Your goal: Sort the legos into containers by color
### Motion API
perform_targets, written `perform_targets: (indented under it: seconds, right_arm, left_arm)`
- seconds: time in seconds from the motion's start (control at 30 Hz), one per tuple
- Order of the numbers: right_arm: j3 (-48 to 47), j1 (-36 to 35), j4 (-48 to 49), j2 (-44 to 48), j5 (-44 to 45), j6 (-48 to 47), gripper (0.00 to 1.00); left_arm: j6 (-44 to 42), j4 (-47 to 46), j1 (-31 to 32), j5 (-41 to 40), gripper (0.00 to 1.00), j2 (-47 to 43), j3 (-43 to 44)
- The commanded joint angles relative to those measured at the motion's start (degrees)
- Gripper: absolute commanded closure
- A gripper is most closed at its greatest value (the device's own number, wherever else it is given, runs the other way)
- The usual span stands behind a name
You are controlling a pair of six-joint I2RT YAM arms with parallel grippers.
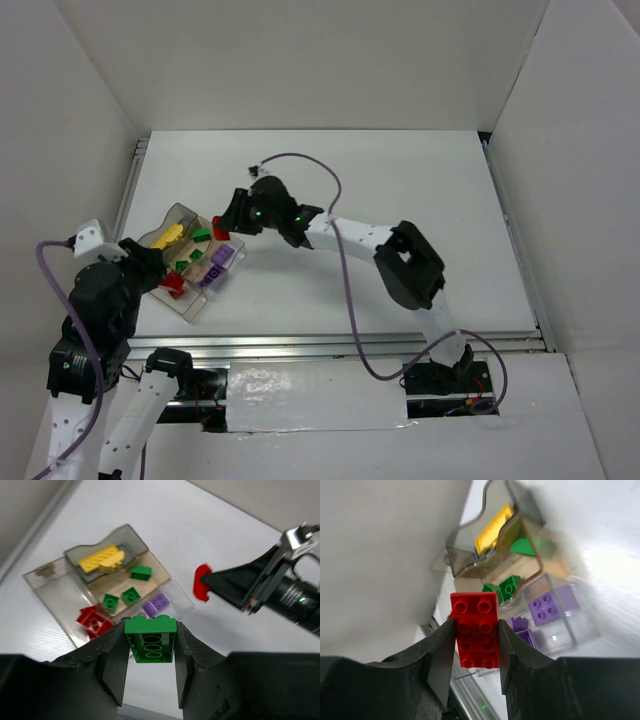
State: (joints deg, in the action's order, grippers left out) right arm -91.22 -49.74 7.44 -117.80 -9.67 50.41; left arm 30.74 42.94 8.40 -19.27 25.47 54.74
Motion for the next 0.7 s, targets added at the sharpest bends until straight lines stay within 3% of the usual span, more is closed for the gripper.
perform_targets:
  seconds: [0.0,0.1,0.3,0.53,0.57,0.67]
  right_arm:
    - [-12.2,-6.15,-5.16,-6.71,-3.24,-4.08,1.0]
    - [-15.21,-8.53,-4.98,-10.42,-4.39,-5.93,1.0]
    - [-19.34,-12.49,-7.0,-14.29,-4.48,-9.1,1.0]
    - [-27.25,-14.34,-13.14,-20.27,-4.92,-10.95,0.88]
    - [-27.95,-14.34,-13.59,-21.06,-5.01,-11.12,0.86]
    - [-27.96,-14.42,-13.51,-20.9,-5.09,-11.57,0.65]
  left_arm:
    - [0.9,2.41,0.03,-13.42,1.0,-2.53,5.62]
    - [-0.24,3.64,0.03,-15.54,1.0,-2.27,9.14]
    - [-3.14,3.39,0.03,-11.95,1.0,-1.56,11.36]
    - [-3.14,1.54,0.03,-7.55,1.0,-2.27,10.21]
    - [-3.14,1.45,0.03,-7.28,1.0,-2.18,10.12]
    - [-3.41,1.27,0.03,-6.92,1.0,-2.27,9.77]
